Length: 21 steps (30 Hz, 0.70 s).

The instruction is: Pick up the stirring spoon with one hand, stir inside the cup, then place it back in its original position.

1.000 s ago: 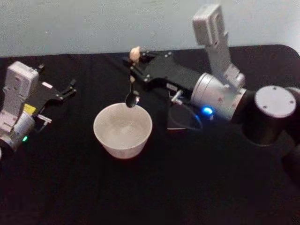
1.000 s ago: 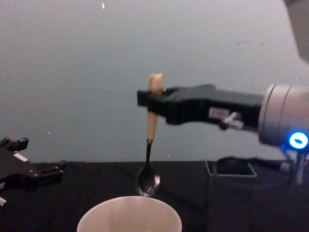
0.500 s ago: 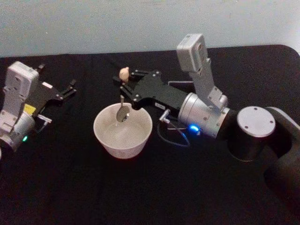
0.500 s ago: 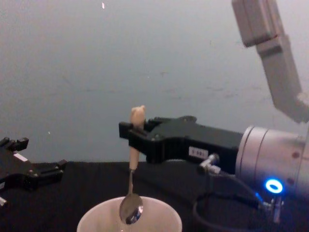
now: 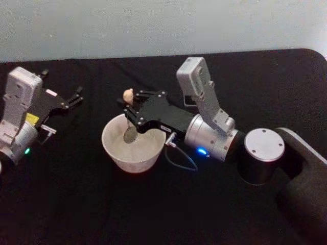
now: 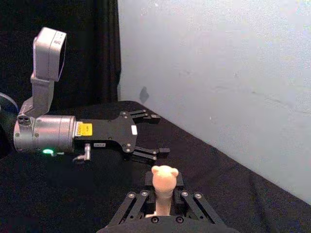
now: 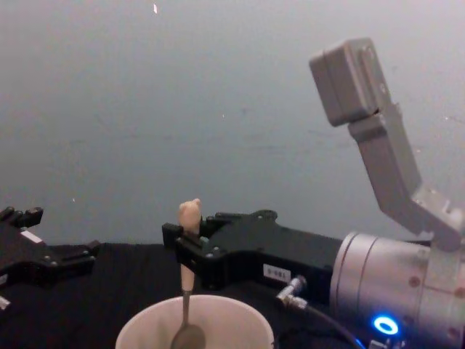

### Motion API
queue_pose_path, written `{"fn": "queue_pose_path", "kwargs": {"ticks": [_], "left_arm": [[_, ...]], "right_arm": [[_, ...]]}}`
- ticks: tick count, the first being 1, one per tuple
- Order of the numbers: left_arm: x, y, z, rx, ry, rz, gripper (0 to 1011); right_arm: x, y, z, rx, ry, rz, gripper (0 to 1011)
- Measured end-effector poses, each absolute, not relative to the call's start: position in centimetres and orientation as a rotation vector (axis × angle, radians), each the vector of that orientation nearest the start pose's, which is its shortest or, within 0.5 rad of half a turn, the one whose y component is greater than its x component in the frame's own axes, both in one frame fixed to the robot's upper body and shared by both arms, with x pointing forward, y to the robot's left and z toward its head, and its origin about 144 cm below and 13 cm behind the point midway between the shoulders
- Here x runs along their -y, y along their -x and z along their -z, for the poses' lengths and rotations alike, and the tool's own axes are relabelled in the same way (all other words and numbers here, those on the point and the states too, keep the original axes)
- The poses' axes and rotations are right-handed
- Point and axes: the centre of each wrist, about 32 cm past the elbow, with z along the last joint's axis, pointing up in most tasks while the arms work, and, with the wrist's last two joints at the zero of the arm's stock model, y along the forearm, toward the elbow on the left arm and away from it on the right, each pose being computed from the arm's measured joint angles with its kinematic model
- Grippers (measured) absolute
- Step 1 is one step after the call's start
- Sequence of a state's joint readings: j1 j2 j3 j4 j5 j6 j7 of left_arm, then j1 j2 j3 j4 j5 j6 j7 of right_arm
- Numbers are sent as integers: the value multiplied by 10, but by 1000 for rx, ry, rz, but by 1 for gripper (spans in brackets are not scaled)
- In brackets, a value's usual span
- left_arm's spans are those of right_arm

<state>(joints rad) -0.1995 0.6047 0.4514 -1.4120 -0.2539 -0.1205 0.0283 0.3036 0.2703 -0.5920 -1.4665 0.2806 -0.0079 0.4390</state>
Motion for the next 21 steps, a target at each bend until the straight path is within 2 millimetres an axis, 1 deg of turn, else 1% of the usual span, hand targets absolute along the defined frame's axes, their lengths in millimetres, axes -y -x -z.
{"fn": "queue_pose_path", "kwargs": {"ticks": [12, 21], "left_arm": [[-310, -489, -1140, 285, -304, -1248, 1001], [-310, -489, -1140, 285, -304, -1248, 1001]], "right_arm": [[139, -503, -1166, 87, 73, 617, 212], [147, -502, -1167, 83, 82, 635, 212]]}}
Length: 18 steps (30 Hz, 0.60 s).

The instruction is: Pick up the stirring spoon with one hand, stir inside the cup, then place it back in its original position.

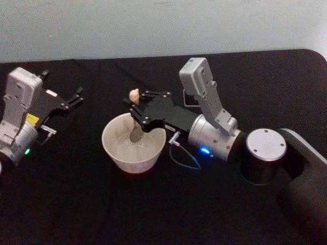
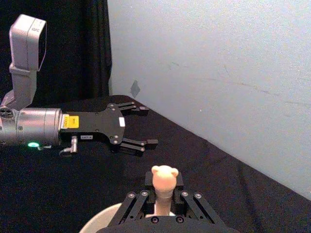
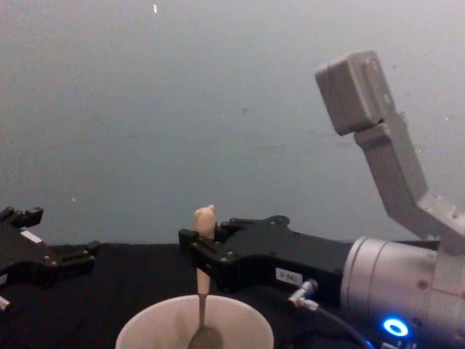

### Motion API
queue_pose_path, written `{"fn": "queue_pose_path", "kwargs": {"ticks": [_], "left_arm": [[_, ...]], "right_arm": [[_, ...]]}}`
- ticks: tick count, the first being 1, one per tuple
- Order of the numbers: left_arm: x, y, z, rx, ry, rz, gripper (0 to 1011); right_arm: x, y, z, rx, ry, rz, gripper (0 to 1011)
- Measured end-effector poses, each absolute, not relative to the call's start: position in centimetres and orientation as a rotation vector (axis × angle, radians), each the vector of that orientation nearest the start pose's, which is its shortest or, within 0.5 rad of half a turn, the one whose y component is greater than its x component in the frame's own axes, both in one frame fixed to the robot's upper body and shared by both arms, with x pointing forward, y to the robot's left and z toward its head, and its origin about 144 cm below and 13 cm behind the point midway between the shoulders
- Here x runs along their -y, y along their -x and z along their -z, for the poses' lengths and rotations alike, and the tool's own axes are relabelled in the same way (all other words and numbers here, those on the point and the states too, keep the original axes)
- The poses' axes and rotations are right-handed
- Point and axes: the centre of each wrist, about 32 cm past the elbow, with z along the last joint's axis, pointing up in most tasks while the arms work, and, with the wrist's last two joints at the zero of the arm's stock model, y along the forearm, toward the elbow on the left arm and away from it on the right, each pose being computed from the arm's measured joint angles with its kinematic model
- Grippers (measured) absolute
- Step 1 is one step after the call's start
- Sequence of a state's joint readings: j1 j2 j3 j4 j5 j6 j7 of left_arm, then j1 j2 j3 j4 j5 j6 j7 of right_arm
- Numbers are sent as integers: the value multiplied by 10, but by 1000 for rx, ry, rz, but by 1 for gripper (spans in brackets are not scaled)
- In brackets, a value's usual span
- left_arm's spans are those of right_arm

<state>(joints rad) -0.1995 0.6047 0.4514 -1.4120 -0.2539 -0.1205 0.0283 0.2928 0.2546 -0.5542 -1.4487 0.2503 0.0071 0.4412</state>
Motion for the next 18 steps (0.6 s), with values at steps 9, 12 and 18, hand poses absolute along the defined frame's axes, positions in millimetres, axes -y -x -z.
{"fn": "queue_pose_path", "kwargs": {"ticks": [9, 12, 18], "left_arm": [[-310, -489, -1140, 285, -304, -1248, 1001], [-310, -489, -1140, 285, -304, -1248, 1001], [-310, -489, -1140, 285, -304, -1248, 1002]], "right_arm": [[160, -494, -1170, 59, 86, 627, 212], [166, -490, -1172, 47, 89, 622, 212], [170, -485, -1174, 39, 88, 609, 211]]}}
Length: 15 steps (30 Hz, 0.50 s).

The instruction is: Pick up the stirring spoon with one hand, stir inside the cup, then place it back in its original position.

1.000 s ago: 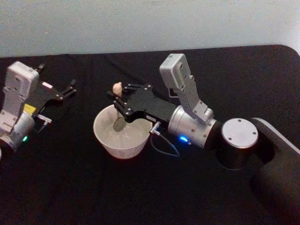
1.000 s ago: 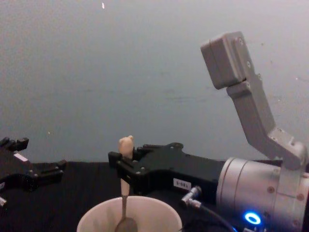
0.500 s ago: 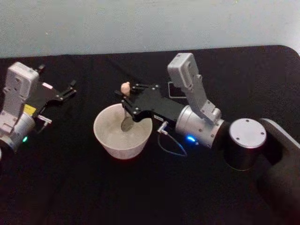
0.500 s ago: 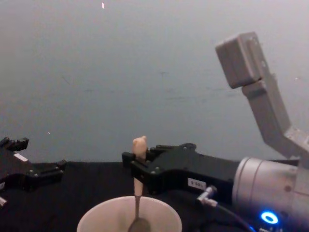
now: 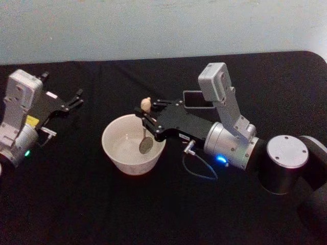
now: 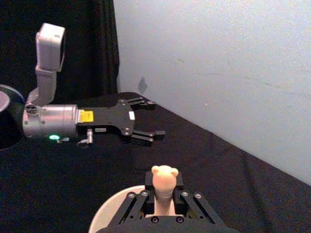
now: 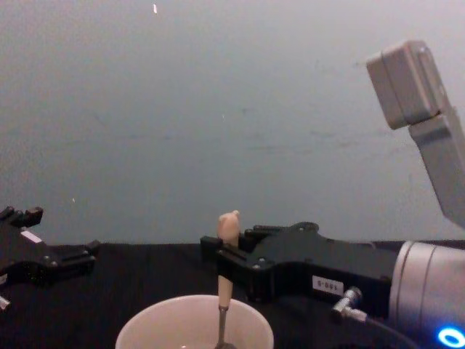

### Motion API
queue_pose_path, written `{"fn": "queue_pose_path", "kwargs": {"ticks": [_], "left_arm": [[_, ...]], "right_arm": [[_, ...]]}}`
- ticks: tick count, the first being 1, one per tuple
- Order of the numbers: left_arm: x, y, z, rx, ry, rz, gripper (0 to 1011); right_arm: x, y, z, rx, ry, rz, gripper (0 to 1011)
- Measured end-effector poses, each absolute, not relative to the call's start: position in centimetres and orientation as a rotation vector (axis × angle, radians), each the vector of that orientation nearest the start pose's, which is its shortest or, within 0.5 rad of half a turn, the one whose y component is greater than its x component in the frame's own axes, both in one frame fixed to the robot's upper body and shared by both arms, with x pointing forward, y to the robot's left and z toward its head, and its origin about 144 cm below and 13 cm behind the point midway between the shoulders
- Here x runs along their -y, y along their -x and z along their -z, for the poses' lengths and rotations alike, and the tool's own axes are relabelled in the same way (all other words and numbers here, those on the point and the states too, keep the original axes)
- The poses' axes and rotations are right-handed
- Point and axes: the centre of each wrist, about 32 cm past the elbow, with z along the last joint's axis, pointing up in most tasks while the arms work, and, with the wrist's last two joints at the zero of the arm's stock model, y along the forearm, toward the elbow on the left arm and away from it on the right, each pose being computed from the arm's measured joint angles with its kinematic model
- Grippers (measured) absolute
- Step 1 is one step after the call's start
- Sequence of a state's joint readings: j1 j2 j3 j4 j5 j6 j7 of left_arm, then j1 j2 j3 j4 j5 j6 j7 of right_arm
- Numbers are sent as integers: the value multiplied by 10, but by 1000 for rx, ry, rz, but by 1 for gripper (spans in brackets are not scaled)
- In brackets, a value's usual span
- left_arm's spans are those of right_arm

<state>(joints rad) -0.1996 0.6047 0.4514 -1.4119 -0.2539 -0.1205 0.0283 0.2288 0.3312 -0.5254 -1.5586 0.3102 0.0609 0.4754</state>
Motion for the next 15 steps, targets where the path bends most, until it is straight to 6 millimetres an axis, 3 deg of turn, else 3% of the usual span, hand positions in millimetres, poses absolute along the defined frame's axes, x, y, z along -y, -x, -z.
{"fn": "queue_pose_path", "kwargs": {"ticks": [15], "left_arm": [[-310, -489, -1140, 285, -304, -1248, 1001]], "right_arm": [[159, -475, -1176, 29, 76, 528, 212]]}}
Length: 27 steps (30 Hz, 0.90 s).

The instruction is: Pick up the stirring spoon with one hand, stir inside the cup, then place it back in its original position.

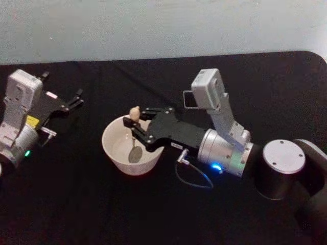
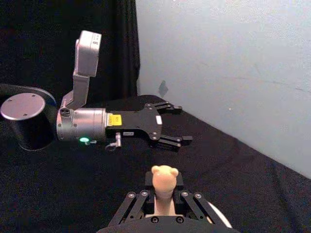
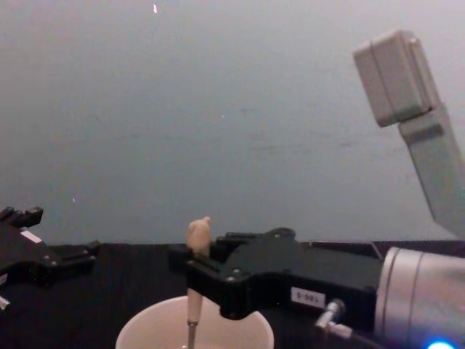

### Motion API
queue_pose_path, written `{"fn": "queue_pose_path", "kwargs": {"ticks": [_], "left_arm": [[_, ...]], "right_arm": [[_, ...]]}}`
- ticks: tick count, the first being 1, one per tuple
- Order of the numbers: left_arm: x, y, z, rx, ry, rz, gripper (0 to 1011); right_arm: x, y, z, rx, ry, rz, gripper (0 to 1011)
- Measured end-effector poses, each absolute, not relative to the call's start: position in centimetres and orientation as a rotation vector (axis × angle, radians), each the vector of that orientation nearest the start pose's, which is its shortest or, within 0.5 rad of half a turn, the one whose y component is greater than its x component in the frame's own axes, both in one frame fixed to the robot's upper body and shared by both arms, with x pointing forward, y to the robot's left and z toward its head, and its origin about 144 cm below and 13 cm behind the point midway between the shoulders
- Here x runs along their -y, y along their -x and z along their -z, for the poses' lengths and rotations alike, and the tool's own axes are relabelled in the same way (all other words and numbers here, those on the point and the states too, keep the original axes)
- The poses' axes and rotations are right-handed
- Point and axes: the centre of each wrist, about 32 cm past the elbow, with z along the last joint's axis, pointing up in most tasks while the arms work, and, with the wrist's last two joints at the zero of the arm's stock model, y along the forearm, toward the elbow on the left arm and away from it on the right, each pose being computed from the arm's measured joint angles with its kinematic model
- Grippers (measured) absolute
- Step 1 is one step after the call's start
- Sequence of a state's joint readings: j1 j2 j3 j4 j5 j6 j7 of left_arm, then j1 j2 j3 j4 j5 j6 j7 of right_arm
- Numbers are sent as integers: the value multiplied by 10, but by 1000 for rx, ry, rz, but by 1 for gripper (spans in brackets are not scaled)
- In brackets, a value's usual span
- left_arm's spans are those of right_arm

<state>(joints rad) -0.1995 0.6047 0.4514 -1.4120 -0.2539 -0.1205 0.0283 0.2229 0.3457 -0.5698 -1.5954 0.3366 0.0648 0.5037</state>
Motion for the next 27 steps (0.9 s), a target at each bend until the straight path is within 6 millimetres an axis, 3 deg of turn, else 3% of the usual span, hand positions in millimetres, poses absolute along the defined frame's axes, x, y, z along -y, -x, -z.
{"fn": "queue_pose_path", "kwargs": {"ticks": [13, 27], "left_arm": [[-310, -489, -1140, 285, -304, -1248, 1001], [-310, -489, -1140, 285, -304, -1248, 1001]], "right_arm": [[143, -485, -1173, 43, 66, 553, 212], [151, -493, -1171, 53, 80, 619, 212]]}}
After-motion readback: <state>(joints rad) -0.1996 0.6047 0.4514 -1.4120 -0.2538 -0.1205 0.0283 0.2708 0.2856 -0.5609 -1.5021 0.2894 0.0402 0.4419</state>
